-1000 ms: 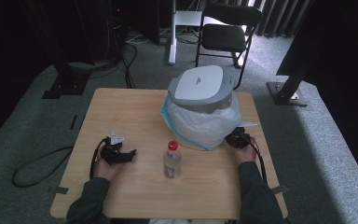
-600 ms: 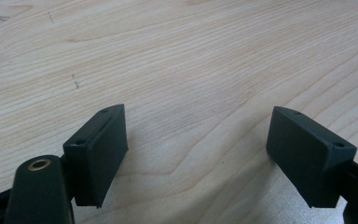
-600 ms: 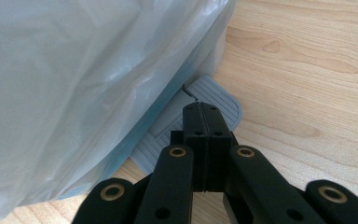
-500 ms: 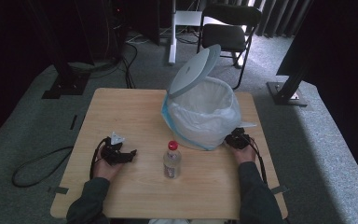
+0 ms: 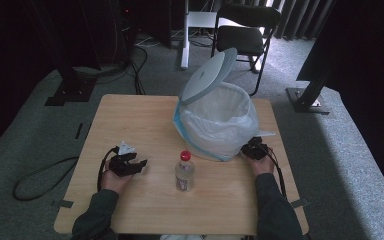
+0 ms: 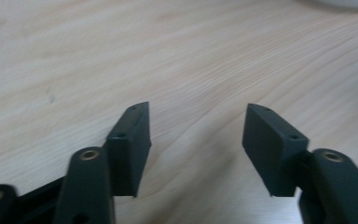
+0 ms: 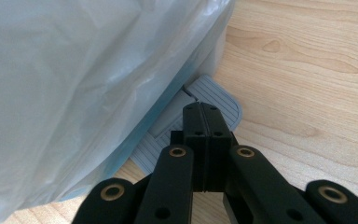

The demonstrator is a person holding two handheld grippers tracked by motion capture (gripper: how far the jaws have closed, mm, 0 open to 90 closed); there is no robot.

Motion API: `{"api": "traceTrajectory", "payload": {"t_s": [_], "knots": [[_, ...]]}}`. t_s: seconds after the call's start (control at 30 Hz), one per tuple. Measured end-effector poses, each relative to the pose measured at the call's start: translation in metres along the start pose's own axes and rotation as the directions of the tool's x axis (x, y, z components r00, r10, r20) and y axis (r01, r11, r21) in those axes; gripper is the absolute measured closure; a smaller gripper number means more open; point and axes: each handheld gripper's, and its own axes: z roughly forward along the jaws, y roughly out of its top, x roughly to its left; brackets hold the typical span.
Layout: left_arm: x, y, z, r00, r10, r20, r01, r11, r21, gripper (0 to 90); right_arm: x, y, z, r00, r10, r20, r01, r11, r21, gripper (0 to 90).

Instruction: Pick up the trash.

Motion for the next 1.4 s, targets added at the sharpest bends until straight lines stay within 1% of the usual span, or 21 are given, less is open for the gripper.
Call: {"api": "traceTrajectory", "payload": {"t_s": [0.03,0.2,0.23,0.27,0.43,0.5,0.53,0.57,0.6,0.63,0.67,0.7,0.73,0.83,0.87,0.9,1.1,1.2,1.23,1.27,1.4], "knots": [[0.0,0.0,0.0,1.0,0.0,0.0,0.0,1.0,0.0,45.0,0.0,0.0,0.0,1.0,0.0,0.0,0.0,1.0,0.0,90.0],[-0.012,0.013,-0.022,0.9937,0.011,0.111,-0.002,0.9963,-0.085,51.4,0.0,0.001,0.0,1.0,-0.002,0.001,0.002,1.0,0.007,90.0],[-0.012,0.013,-0.022,0.9937,0.011,0.111,-0.002,0.9963,-0.085,52.2,0.0,0.001,0.0,1.0,-0.002,0.001,0.002,1.0,0.007,90.0],[-0.016,0.017,-0.028,0.9896,0.022,0.142,-0.008,0.9949,-0.1,52.3,0.0,0.001,0.0,1.0,-0.004,0.002,0.004,1.0,0.008,90.0],[-0.024,0.026,-0.041,0.9828,0.055,0.176,-0.033,0.9914,-0.127,51.4,0.0,0.001,0.0,1.0,-0.004,0.002,0.004,1.0,0.007,90.0],[-0.029,0.031,-0.047,0.9776,0.07,0.199,-0.042,0.9893,-0.14,49.3,0.0,0.001,0.0,1.0,-0.005,0.003,0.005,1.0,0.007,90.0],[-0.033,0.037,-0.054,0.971,0.085,0.224,-0.051,0.9866,-0.155,48.6,0.0,0.001,0.0,1.0,-0.005,0.003,0.005,1.0,0.007,90.0],[-0.033,0.037,-0.054,0.971,0.085,0.224,-0.051,0.9866,-0.155,48.0,0.0,0.001,0.0,1.0,-0.005,0.003,0.005,1.0,0.007,90.0],[-0.039,0.043,-0.06,0.962,0.105,0.252,-0.062,0.9828,-0.174,47.6,0.0,0.001,0.0,1.0,-0.001,0.002,0.001,1.0,0.007,90.0],[-0.039,0.043,-0.06,0.962,0.105,0.252,-0.062,0.9828,-0.174,47.5,0.0,0.001,0.0,1.0,-0.001,0.002,0.001,1.0,0.007,90.0],[-0.046,0.049,-0.065,0.9536,0.128,0.272,-0.077,0.9784,-0.192,47.1,0.0,0.001,0.0,1.0,-0.002,0.002,0.002,1.0,0.007,90.0],[-0.046,0.049,-0.065,0.9536,0.128,0.272,-0.077,0.9784,-0.192,46.5,0.0,0.001,0.0,1.0,0.0,0.002,0.0,1.0,0.007,90.0],[-0.054,0.054,-0.069,0.9421,0.154,0.298,-0.093,0.9735,-0.209,45.6,0.0,0.001,0.0,1.0,0.001,0.001,-0.001,1.0,0.007,90.0],[-0.058,0.057,-0.07,0.936,0.164,0.311,-0.098,0.9709,-0.219,44.0,0.0,0.001,0.0,1.0,0.001,0.0,-0.001,1.0,0.008,90.0],[-0.067,0.064,-0.074,0.9185,0.195,0.344,-0.114,0.9639,-0.24,42.1,0.0,0.001,0.0,1.0,0.0,-0.001,0.0,1.0,0.008,90.0],[-0.071,0.067,-0.074,0.9104,0.207,0.358,-0.12,0.9606,-0.251,41.3,0.0,0.001,0.0,1.0,0.0,-0.001,0.0,1.0,0.008,90.0],[-0.085,0.081,-0.074,0.8752,0.249,0.415,-0.139,0.9504,-0.278,37.2,-0.001,0.001,0.0,1.0,0.001,-0.003,-0.001,1.0,0.007,90.0],[-0.09,0.085,-0.072,0.8702,0.261,0.418,-0.152,0.9492,-0.275,37.2,-0.001,0.001,0.0,1.0,0.002,-0.003,-0.002,1.0,0.007,90.0],[-0.098,0.089,-0.068,0.8573,0.283,0.43,-0.171,0.9444,-0.28,37.2,-0.001,0.001,0.0,1.0,0.002,-0.004,-0.002,1.0,0.007,90.0],[-0.101,0.091,-0.067,0.8521,0.292,0.434,-0.176,0.9416,-0.287,37.2,-0.001,0.001,0.0,1.0,0.004,-0.005,-0.004,1.0,0.006,90.0],[-0.11,0.097,-0.063,0.8431,0.312,0.438,-0.193,0.9354,-0.296,39.2,-0.001,0.001,0.0,1.0,0.004,-0.007,-0.004,1.0,0.005,90.0]]}}
